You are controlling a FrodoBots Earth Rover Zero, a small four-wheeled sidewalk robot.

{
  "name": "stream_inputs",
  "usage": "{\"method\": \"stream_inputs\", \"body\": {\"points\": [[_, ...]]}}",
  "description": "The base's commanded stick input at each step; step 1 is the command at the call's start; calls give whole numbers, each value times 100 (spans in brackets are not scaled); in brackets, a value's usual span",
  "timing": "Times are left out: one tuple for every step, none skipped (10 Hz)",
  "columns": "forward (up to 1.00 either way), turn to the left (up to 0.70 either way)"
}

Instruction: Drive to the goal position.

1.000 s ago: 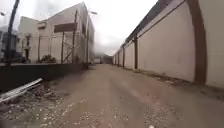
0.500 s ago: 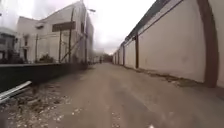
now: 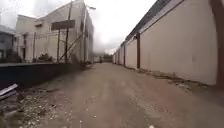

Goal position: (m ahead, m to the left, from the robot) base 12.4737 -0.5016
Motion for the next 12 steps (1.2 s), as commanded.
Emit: {"method": "stream_inputs", "body": {"points": [[70, 0], [70, 0], [70, 0], [70, 0], [70, 0], [70, 0], [70, 0], [70, 0], [70, 0], [70, 0], [70, 0], [70, 0]]}}
